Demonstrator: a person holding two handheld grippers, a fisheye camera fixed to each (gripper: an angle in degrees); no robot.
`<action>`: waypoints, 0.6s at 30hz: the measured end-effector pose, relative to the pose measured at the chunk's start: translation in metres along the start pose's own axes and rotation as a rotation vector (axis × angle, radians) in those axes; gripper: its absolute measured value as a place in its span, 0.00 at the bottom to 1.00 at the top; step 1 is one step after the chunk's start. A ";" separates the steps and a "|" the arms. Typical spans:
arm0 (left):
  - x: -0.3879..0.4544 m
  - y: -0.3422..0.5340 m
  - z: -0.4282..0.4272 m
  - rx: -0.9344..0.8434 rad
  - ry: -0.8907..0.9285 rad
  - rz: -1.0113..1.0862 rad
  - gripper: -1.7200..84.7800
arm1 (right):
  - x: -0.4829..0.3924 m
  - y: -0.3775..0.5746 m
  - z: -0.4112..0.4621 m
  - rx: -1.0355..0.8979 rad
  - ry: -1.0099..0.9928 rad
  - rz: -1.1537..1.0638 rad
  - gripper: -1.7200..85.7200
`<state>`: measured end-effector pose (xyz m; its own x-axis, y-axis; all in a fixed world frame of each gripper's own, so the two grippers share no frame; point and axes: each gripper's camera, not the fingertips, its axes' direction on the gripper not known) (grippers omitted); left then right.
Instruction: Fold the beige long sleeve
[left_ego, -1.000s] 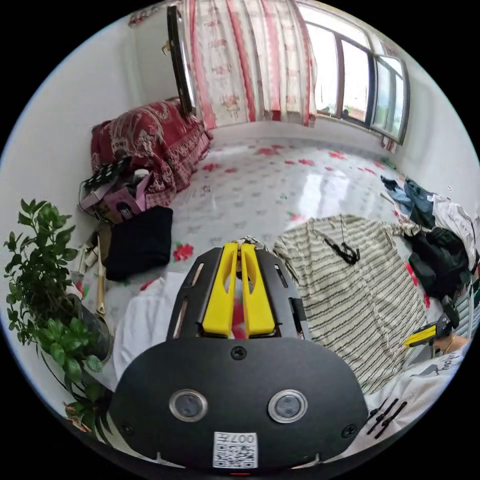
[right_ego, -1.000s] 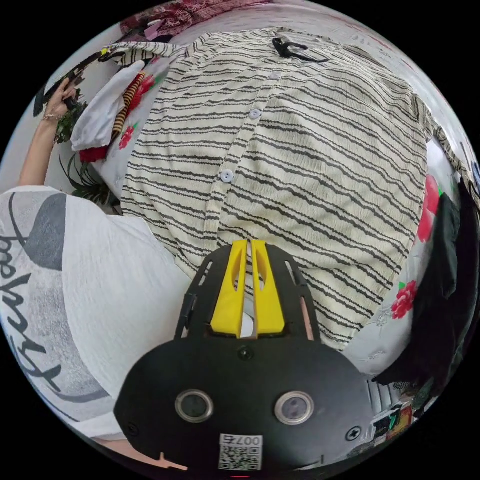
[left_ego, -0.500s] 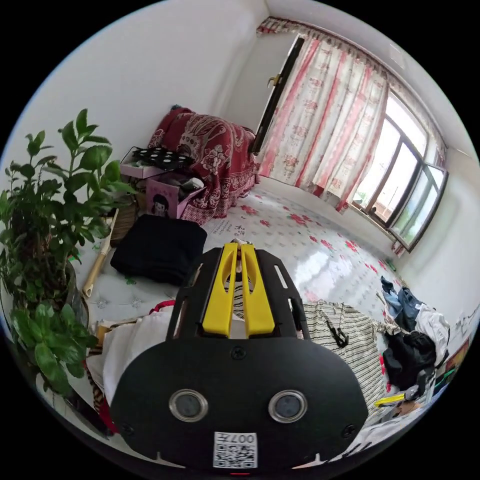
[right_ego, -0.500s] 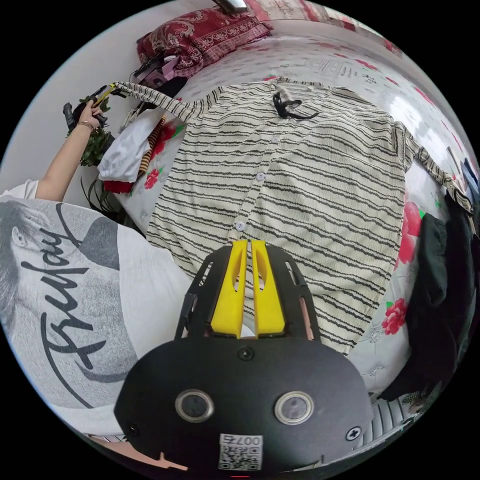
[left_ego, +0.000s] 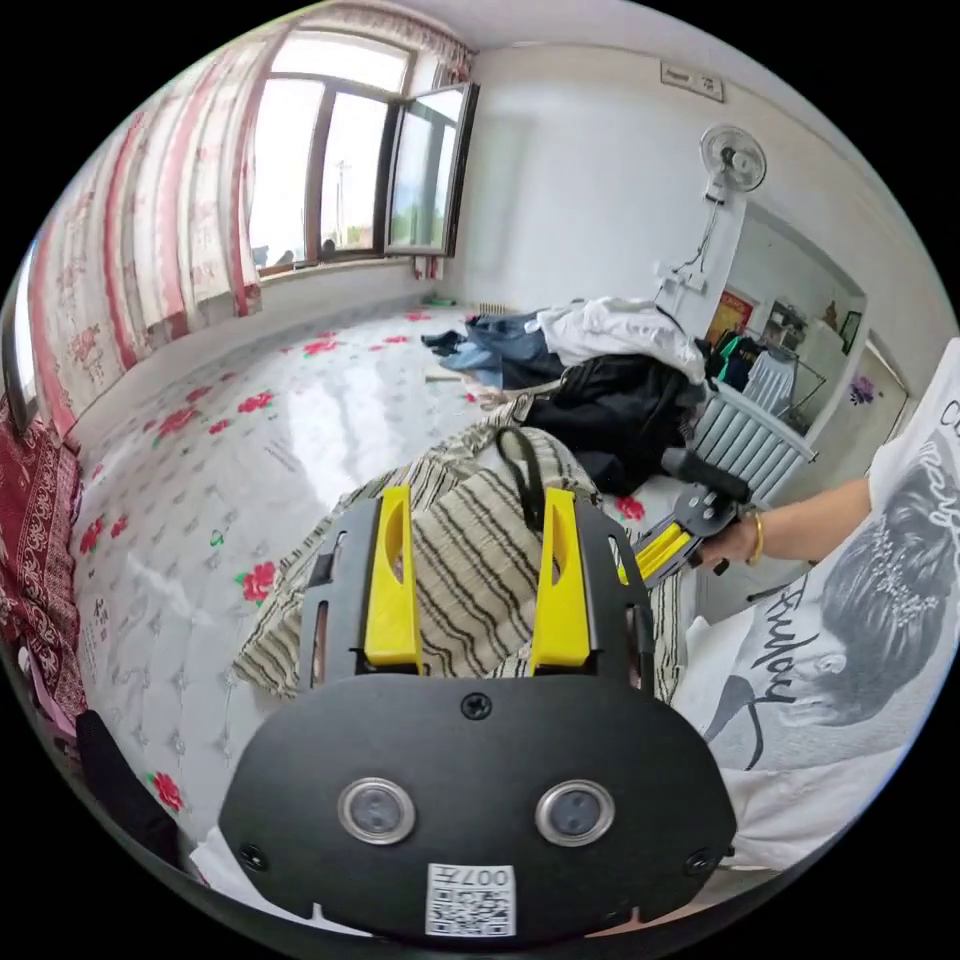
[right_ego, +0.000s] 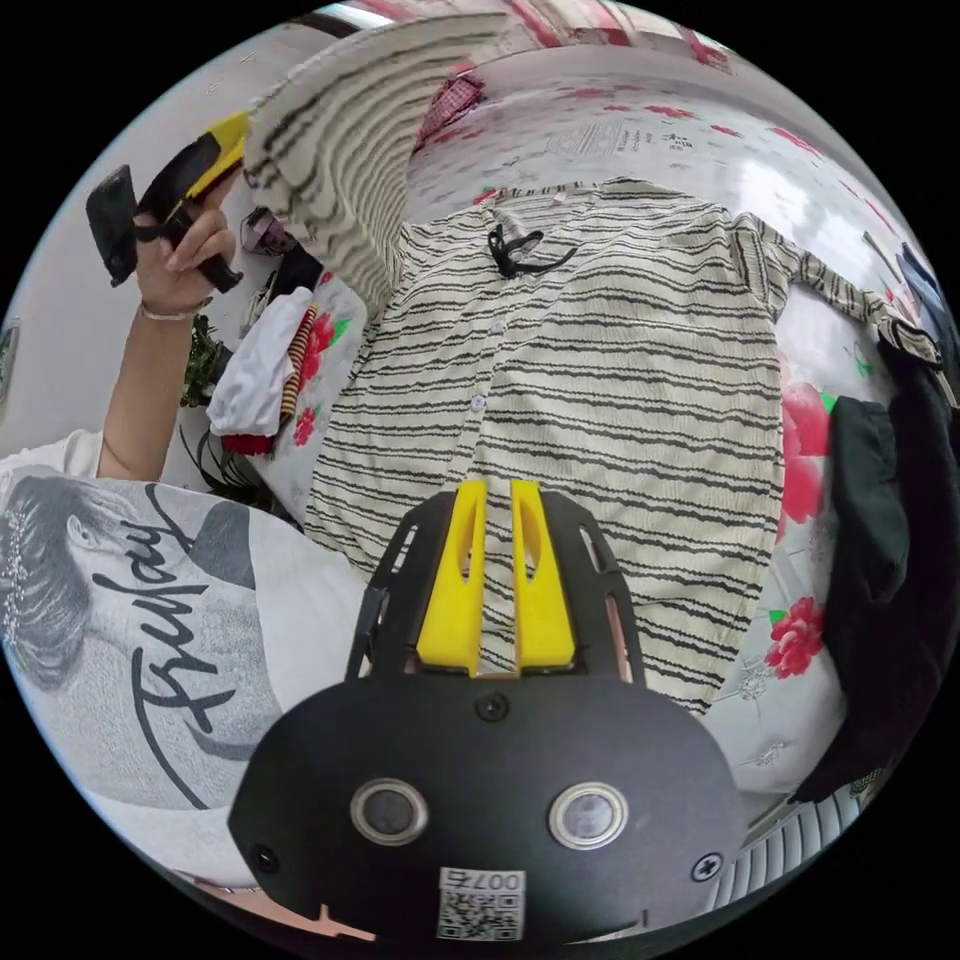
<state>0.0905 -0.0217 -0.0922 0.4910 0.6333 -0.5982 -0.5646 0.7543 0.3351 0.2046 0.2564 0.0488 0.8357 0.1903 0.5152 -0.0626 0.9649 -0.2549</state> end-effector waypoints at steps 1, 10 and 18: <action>0.002 0.011 0.017 -0.042 -0.048 -0.019 0.22 | 0.003 0.001 -0.002 0.004 0.004 0.006 0.04; -0.059 0.105 0.071 -0.416 -0.267 -0.347 0.16 | 0.046 -0.009 -0.012 0.077 0.073 0.103 0.07; -0.106 0.119 0.137 -0.600 -0.240 -0.444 0.17 | 0.029 -0.031 0.029 -0.095 0.092 -0.095 0.07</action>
<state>0.0624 0.0247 0.1104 0.8460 0.3659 -0.3877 -0.5102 0.7666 -0.3899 0.2150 0.2377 0.0954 0.8822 0.0771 0.4646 0.0676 0.9556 -0.2869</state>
